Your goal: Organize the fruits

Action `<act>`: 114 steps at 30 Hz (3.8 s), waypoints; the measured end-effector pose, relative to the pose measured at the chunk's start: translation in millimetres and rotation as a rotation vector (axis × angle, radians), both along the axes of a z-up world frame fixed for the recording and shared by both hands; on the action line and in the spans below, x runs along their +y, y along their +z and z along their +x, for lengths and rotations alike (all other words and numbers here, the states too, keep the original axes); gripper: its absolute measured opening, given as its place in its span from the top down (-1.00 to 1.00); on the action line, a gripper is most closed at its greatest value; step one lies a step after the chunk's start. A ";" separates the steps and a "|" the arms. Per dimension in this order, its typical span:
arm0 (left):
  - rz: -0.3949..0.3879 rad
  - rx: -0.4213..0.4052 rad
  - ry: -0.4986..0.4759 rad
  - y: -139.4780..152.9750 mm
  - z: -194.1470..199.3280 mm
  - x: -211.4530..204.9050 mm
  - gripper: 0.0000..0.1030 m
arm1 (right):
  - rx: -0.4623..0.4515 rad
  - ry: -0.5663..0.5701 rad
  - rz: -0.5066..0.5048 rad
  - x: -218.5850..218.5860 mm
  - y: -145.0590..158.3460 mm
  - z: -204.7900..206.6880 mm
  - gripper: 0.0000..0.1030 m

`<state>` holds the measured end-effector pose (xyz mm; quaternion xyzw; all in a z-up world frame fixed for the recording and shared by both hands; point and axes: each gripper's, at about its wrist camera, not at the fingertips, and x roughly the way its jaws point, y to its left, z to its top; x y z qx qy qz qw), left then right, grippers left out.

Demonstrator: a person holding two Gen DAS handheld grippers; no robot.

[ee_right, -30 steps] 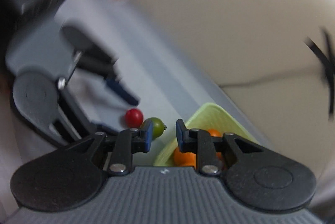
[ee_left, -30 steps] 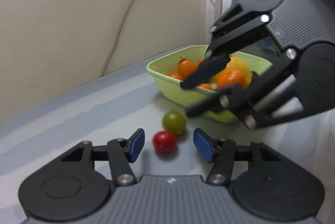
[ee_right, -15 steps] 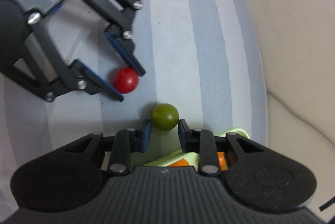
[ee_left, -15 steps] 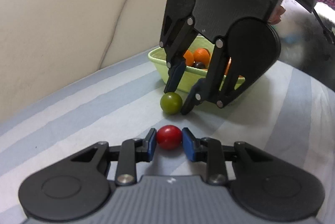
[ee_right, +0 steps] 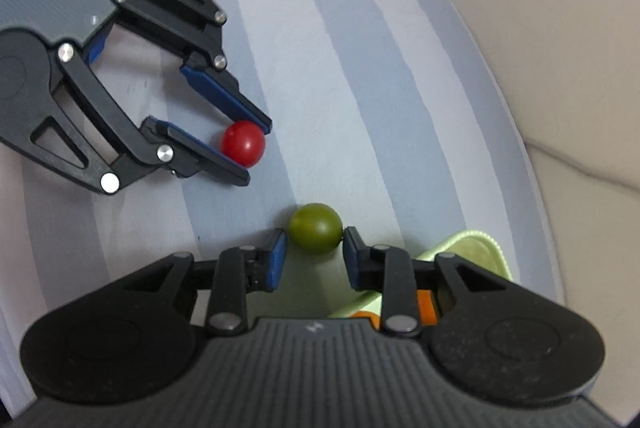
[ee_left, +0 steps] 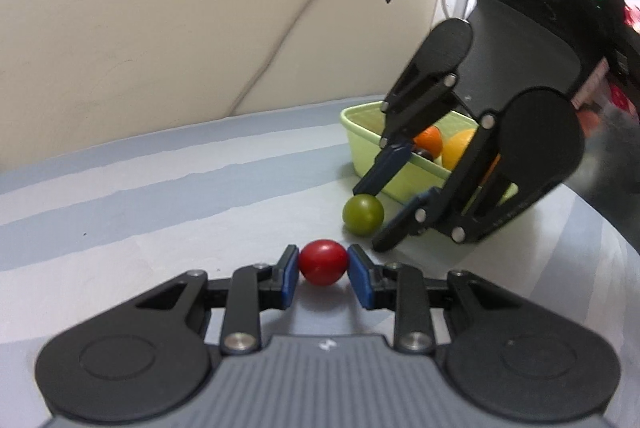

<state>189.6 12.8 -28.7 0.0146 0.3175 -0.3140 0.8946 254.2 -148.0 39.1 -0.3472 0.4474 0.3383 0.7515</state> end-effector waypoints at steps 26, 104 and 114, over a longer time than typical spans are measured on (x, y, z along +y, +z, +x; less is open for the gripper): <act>-0.042 0.012 -0.094 1.5 -147.3 -36.9 0.46 | -0.333 -0.645 0.616 -47.1 -47.3 -271.0 0.40; 0.014 -0.022 0.184 53.8 -93.2 -104.3 -0.15 | -0.674 -1.202 0.965 -112.2 -51.6 -271.6 -0.06; 0.058 -0.039 0.280 33.5 -170.1 -91.6 -0.99 | -0.586 -1.325 0.980 -76.8 -72.0 -335.5 -0.12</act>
